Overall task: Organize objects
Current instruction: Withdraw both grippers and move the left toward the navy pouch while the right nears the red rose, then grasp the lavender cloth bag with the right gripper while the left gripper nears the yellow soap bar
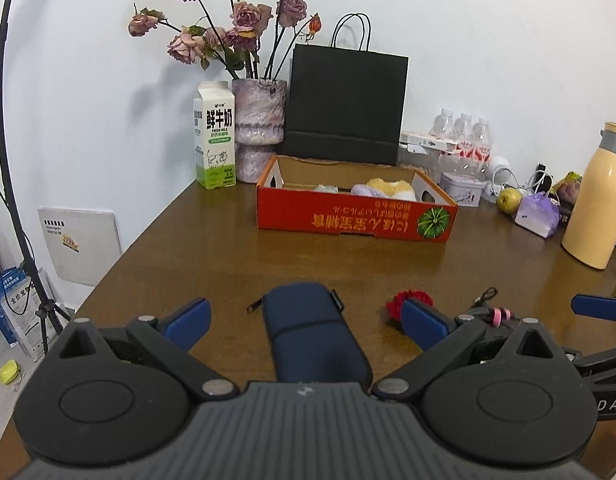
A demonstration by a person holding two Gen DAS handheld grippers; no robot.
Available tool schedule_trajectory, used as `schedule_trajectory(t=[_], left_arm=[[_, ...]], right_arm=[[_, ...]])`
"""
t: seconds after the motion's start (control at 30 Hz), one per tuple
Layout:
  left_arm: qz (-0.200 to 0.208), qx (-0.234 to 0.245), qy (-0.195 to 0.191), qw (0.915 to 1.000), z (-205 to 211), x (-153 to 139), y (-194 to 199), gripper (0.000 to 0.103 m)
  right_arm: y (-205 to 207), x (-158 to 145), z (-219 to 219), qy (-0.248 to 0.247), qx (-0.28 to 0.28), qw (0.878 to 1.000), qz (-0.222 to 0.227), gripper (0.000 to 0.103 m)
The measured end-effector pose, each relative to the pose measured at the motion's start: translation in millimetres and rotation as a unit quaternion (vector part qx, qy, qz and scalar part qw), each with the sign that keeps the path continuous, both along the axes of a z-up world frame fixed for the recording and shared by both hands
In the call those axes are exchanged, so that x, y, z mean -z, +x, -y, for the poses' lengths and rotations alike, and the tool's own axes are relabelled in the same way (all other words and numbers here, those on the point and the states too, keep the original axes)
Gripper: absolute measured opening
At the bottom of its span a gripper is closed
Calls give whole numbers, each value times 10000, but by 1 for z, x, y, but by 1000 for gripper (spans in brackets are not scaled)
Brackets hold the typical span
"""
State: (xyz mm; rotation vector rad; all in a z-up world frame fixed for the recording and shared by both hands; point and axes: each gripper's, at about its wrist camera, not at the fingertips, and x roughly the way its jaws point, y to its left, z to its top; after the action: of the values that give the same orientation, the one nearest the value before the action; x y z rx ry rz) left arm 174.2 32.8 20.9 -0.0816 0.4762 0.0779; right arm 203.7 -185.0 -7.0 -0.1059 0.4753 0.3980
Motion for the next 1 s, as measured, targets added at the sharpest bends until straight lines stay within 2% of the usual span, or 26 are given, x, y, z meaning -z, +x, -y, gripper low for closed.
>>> schedule_trajectory(t=[0.37,0.77,1.0], left_arm=[[-221,1,-155,9996,-5,27,-10,103],[-359,76,-199,9991,-11,49,-23,103],[-417,75,-263,9988,-14,54,-28,103]], right_arm=[[-8,38,2,-154,-95,9985,-513,103],[-4,70,-18,-270,-170,9940,-1042,103],[-8,73,-20,-271,-133,9956,-892,103]])
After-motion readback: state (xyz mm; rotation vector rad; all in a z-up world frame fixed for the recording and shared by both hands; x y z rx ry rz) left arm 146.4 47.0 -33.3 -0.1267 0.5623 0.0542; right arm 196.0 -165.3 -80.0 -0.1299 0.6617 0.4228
